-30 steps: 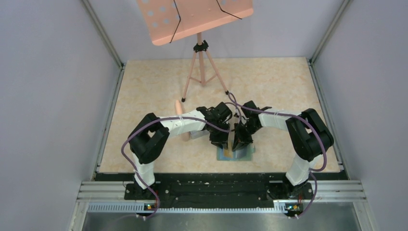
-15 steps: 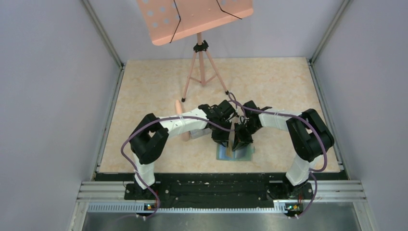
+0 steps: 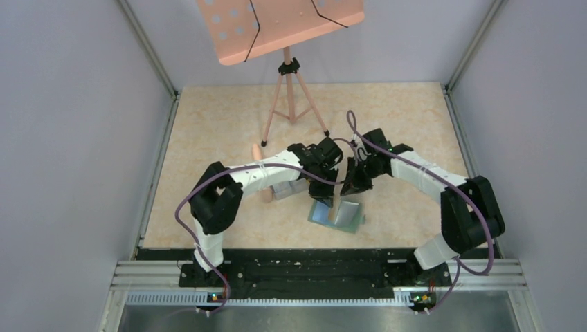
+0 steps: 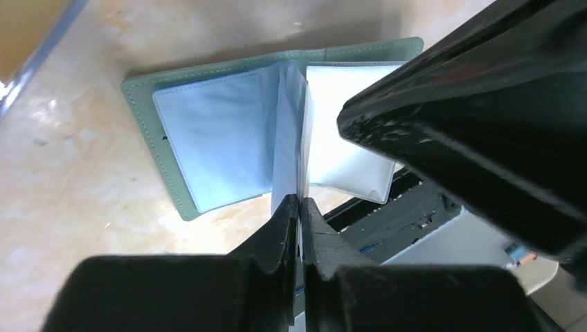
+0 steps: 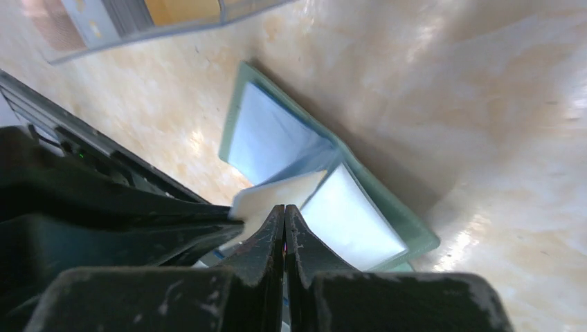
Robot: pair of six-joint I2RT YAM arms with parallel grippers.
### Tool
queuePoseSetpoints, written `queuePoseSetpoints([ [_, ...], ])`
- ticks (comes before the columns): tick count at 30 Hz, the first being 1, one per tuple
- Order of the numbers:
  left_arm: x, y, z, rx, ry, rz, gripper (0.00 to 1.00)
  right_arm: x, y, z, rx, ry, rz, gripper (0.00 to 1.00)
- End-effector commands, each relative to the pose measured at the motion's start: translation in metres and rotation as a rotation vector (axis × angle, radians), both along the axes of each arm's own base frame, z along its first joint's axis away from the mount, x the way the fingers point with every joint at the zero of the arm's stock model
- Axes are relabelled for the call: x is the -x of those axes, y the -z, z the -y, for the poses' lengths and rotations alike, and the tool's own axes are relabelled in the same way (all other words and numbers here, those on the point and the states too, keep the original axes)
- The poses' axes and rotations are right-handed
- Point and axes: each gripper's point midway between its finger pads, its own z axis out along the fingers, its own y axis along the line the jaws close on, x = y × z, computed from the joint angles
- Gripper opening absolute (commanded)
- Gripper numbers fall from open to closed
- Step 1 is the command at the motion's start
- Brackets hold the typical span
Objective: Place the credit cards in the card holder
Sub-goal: Insert the credit card into the card holder.
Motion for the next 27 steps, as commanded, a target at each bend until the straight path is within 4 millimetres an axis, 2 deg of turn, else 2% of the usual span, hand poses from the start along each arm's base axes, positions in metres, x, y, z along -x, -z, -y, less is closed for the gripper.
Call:
queuePoseSetpoints([
  [1, 0.003, -0.015, 0.032, 0.12, 0.055, -0.059, 0.14, -0.028, -0.037, 0.024, -0.015, 0.11, 0.114, 0.0],
  [4, 0.008, -0.011, 0.046, 0.162, 0.09, -0.126, 0.28, -0.033, -0.043, 0.041, -0.017, 0.149, 0.132, 0.0],
  [7, 0.011, -0.009, 0.057, 0.196, 0.115, -0.175, 0.34, -0.035, -0.045, 0.052, -0.013, 0.172, 0.135, 0.0],
  [13, 0.017, -0.013, 0.074, 0.275, 0.163, -0.236, 0.39, -0.037, -0.045, 0.064, -0.01, 0.207, 0.134, 0.0],
  [17, 0.025, -0.005, 0.083, 0.308, 0.191, -0.325, 0.42, -0.04, -0.045, 0.067, -0.013, 0.214, 0.136, 0.0],
  [22, 0.021, -0.001, 0.093, 0.33, 0.217, -0.338, 0.45, -0.045, -0.049, 0.068, -0.013, 0.213, 0.152, 0.0],
  [27, 0.001, -0.024, 0.092, 0.343, 0.237, -0.18, 0.45, -0.05, -0.053, 0.064, -0.03, 0.2, 0.156, 0.0],
])
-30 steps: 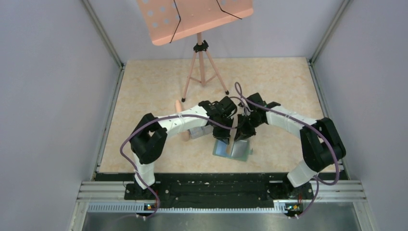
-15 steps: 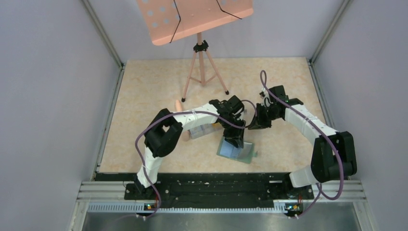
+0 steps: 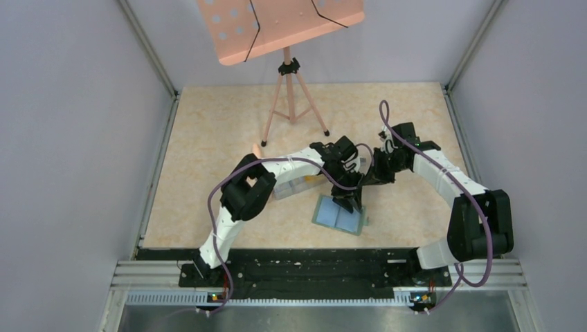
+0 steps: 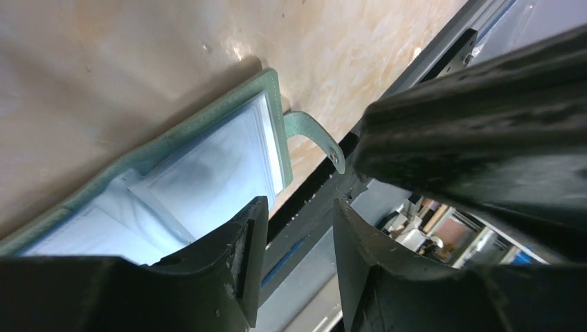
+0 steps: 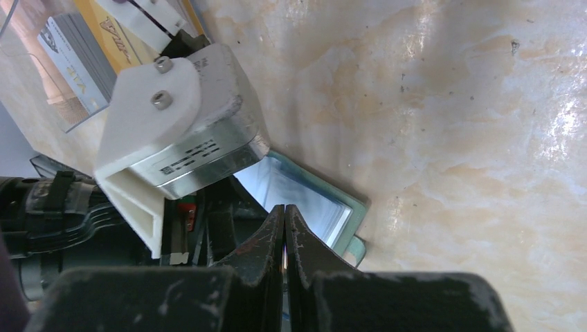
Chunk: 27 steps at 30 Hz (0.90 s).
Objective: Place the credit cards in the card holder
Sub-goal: Insert the credit card into the card holder, then pick up the credit card from the storage box.
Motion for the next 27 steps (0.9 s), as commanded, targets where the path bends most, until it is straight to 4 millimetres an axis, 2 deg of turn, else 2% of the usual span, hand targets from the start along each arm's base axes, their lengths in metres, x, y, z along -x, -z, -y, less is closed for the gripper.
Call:
queuePoseSetpoints([
  [1, -0.024, -0.044, 0.006, 0.089, 0.004, 0.187, 0.45, -0.015, -0.027, -0.01, -0.051, -0.04, 0.082, 0.0],
  [6, -0.066, -0.07, -0.029, 0.056, -0.14, 0.363, 0.48, -0.029, -0.029, -0.017, -0.075, -0.072, 0.08, 0.05],
  [8, -0.089, -0.081, -0.047, 0.062, -0.223, 0.417, 0.48, -0.037, -0.033, -0.023, -0.087, -0.085, 0.088, 0.07],
  [12, -0.12, -0.101, -0.085, 0.1, -0.387, 0.44, 0.49, -0.056, -0.04, -0.038, -0.11, -0.122, 0.099, 0.09],
  [14, -0.131, -0.103, -0.104, 0.119, -0.47, 0.407, 0.49, -0.065, -0.042, -0.048, -0.121, -0.147, 0.1, 0.1],
  [20, -0.156, -0.079, -0.16, 0.052, -0.649, 0.329, 0.49, -0.087, -0.049, -0.086, -0.136, -0.236, 0.111, 0.1],
  [22, -0.157, -0.068, -0.167, 0.012, -0.656, 0.303, 0.49, -0.093, -0.049, -0.098, -0.134, -0.27, 0.117, 0.08],
  [25, -0.161, -0.057, -0.169, -0.035, -0.647, 0.287, 0.48, -0.099, -0.046, -0.115, -0.136, -0.309, 0.118, 0.0],
  [27, -0.163, -0.049, -0.168, -0.05, -0.646, 0.277, 0.48, -0.103, -0.041, -0.125, -0.123, -0.339, 0.114, 0.0],
])
